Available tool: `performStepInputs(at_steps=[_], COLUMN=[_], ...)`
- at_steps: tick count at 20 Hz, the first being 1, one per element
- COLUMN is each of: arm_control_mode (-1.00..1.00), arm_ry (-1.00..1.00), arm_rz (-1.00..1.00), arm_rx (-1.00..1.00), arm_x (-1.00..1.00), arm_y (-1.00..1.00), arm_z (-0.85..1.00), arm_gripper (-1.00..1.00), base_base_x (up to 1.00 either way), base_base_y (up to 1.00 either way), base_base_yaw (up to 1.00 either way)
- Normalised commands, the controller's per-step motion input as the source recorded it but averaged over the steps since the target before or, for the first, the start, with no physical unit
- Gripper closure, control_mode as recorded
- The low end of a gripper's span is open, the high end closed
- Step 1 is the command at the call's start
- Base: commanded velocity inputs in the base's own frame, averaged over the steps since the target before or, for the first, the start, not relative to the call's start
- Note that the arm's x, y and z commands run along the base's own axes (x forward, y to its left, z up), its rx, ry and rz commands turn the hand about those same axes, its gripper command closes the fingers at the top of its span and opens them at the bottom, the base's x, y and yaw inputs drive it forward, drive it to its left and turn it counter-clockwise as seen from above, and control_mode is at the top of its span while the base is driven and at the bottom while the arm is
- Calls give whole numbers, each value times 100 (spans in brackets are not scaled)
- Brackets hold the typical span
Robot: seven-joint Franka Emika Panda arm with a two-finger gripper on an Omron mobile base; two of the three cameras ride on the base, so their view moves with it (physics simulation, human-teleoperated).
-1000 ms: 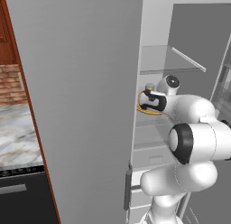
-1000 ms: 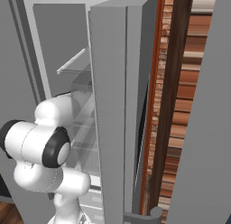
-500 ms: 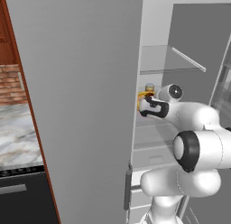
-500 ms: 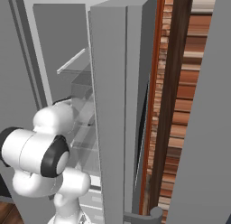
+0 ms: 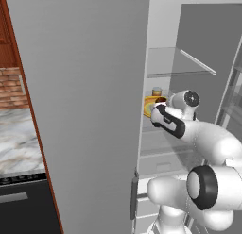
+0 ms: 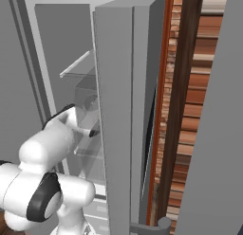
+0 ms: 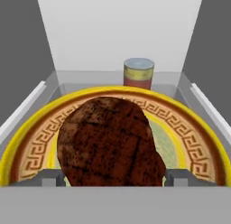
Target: Retrieve the steak from the fridge and place it on the saucepan with marinade on the stove.
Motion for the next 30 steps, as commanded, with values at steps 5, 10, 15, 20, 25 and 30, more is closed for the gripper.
performStepInputs(at_steps=[5,10,15,20,25,30], arm_control_mode=[-100,-100,-100,-100,-100,-100], arm_ry=[5,7,5,0,1,9], arm_rz=[-2,-4,-3,-1,0,0], arm_rx=[0,0,0,0,0,2], arm_x=[-39,-50,-72,-80,-74,-71], arm_y=[2,11,14,6,8,18], arm_z=[48,34,7,0,16,36], arm_gripper=[100,100,100,100,100,100], base_base_x=[0,0,0,0,0,0], base_base_y=[0,0,0,0,0,0], base_base_yaw=[0,0,0,0,0,0])
